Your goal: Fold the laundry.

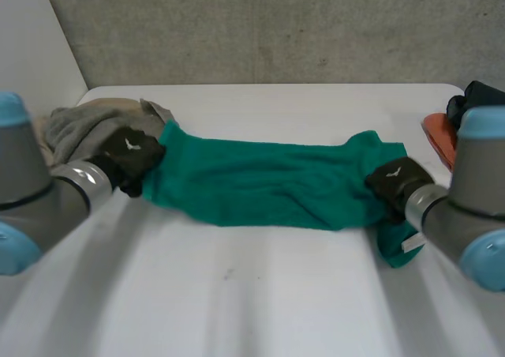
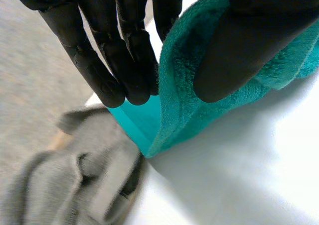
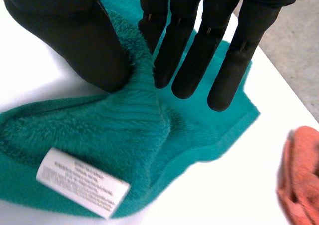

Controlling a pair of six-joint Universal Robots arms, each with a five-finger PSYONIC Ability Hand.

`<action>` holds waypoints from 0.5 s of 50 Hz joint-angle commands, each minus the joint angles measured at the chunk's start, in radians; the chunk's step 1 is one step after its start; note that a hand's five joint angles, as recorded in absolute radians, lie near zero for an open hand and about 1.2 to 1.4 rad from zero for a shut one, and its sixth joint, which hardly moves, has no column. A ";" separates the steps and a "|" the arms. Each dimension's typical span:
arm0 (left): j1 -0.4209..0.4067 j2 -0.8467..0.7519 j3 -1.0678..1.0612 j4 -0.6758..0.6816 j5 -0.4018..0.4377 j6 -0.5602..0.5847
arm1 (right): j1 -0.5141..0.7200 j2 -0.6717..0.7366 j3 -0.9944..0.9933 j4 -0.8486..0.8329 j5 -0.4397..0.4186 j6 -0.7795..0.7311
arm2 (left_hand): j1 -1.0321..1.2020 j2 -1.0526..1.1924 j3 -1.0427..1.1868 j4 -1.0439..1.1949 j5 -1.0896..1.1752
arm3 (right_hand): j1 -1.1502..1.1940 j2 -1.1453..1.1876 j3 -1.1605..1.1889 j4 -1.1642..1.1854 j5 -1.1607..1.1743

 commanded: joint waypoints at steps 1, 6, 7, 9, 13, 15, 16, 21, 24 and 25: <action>0.038 0.244 -0.004 -0.054 0.015 -0.229 | -0.055 -0.161 -0.124 0.223 -0.021 0.015 | 0.227 0.203 0.211 0.202 0.241 | 0.282 0.213 0.207 0.198 0.225; 0.060 0.344 0.000 -0.062 0.090 -0.396 | -0.078 -0.188 -0.231 0.437 -0.041 -0.005 | 0.227 0.203 0.211 0.202 0.241 | 0.282 0.213 0.207 0.198 0.225; 0.060 0.332 -0.003 -0.062 0.101 -0.404 | -0.087 -0.171 -0.248 0.473 -0.045 -0.011 | 0.227 0.203 0.211 0.202 0.241 | 0.282 0.213 0.207 0.198 0.225; 0.059 0.277 0.003 -0.066 0.126 -0.393 | -0.103 -0.117 -0.295 0.557 -0.058 -0.029 | 0.227 0.203 0.211 0.202 0.241 | 0.282 0.213 0.207 0.198 0.225; 0.062 0.132 0.035 -0.081 0.118 -0.326 | -0.092 -0.018 -0.349 0.622 -0.056 -0.080 | 0.227 0.203 0.211 0.202 0.241 | 0.282 0.213 0.207 0.198 0.225; 0.057 0.064 0.066 -0.097 0.101 -0.292 | -0.087 0.032 -0.369 0.620 -0.055 -0.107 | 0.227 0.203 0.211 0.202 0.241 | 0.282 0.213 0.207 0.198 0.225; 0.054 -0.002 0.109 -0.104 0.082 -0.260 | -0.084 0.078 -0.393 0.603 -0.049 -0.127 | 0.227 0.203 0.211 0.202 0.241 | 0.282 0.213 0.207 0.198 0.225; 0.039 -0.155 0.319 -0.112 0.022 -0.218 | -0.072 0.207 -0.536 0.464 0.011 -0.131 | 0.227 0.203 0.211 0.202 0.241 | 0.282 0.213 0.207 0.198 0.225; 0.022 -0.179 0.495 -0.109 0.023 -0.241 | -0.061 0.239 -0.652 0.320 0.054 -0.100 | 0.227 0.203 0.211 0.202 0.241 | 0.282 0.213 0.207 0.198 0.225; 0.016 -0.173 0.535 -0.108 0.025 -0.255 | -0.058 0.238 -0.677 0.268 0.060 -0.088 | 0.227 0.203 0.211 0.202 0.241 | 0.282 0.213 0.207 0.198 0.225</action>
